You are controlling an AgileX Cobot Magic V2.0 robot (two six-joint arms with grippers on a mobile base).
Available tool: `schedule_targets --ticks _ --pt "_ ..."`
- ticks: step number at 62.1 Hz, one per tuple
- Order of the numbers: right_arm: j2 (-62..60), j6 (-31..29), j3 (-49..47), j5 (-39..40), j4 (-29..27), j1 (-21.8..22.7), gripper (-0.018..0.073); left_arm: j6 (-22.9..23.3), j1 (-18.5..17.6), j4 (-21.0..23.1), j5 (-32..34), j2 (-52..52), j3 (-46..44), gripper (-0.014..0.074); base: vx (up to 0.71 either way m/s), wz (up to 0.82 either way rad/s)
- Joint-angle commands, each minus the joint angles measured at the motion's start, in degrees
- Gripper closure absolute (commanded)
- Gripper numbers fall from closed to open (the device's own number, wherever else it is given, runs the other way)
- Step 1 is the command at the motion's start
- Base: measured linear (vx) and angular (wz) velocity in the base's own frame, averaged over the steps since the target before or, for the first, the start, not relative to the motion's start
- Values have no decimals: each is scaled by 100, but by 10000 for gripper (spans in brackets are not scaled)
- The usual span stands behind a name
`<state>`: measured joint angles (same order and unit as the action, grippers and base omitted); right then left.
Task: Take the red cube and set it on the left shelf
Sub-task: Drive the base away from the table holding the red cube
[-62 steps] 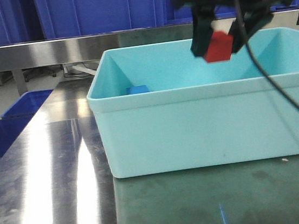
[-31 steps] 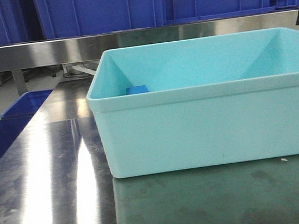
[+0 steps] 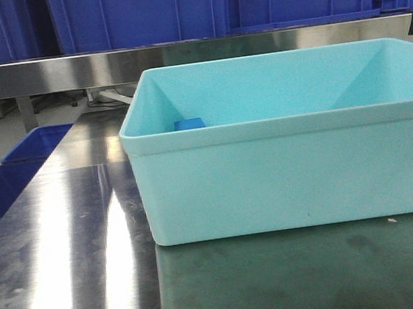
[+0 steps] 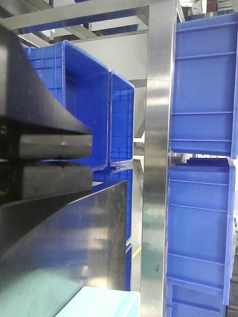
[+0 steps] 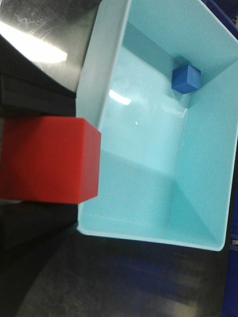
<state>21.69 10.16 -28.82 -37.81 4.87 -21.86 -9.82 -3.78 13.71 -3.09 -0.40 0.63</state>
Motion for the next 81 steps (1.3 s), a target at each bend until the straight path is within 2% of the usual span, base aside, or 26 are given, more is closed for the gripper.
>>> schedule_targets --ticks 1,12,60,81 --pt "-419 1 57 543 106 -1 501 1 -28 8 488 -83 136 495 0 0" --pt "-788 1 148 543 106 -1 501 1 -28 8 488 -83 136 495 0 0" --pt "-794 1 148 507 106 -1 501 1 -28 8 488 -83 136 495 0 0" --pt "-794 1 148 507 106 -1 501 1 -28 8 488 -83 136 495 -5 30"
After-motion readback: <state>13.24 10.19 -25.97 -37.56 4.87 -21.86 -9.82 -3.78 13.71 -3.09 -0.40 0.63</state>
